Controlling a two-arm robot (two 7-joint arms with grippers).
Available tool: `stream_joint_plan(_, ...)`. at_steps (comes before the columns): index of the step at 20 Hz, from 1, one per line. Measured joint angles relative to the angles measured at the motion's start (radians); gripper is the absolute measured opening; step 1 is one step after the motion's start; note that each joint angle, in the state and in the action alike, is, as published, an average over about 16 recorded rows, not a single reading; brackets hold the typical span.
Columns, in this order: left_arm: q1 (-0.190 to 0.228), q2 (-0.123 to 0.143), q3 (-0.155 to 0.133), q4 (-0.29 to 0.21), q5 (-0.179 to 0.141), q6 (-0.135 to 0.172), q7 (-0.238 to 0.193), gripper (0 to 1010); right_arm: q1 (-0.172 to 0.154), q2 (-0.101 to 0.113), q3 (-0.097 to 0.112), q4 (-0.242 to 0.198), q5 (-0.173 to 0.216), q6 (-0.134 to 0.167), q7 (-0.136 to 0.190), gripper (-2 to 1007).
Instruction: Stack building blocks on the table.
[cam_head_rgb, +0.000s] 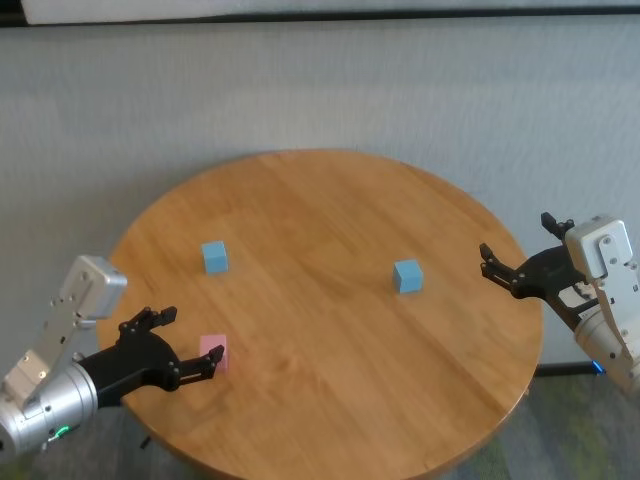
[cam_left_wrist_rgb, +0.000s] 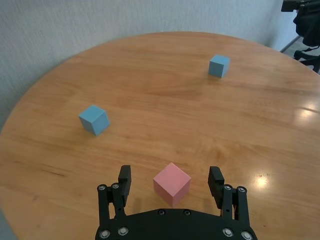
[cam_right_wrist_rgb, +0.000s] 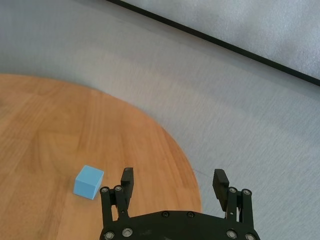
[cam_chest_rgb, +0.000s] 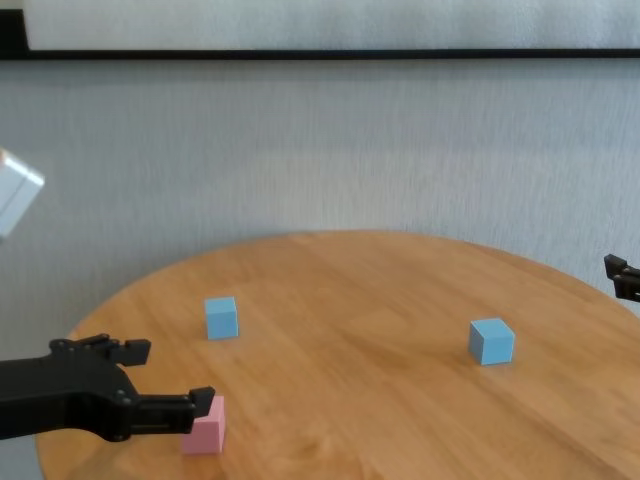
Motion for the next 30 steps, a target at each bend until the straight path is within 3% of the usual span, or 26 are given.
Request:
stream_joint_plan(7, -0.018, -0.027, 0.010, 0.041, 0.013, 0.013, -0.034, 1002, 0.000, 0.000, 0.000, 0.000, 0.000, 0.000, 0.000, 1000)
stream_joint_plan(13, -0.027, -0.047, 0.008, 0.075, 0.016, 0.007, -0.060, 1002, 0.000, 0.000, 0.000, 0.000, 0.000, 0.000, 0.000, 1000)
stream_joint_plan(30, -0.056, -0.098, -0.019, 0.189, 0.029, -0.058, -0.124, 1002, 0.000, 0.000, 0.000, 0.000, 0.000, 0.000, 0.000, 1000)
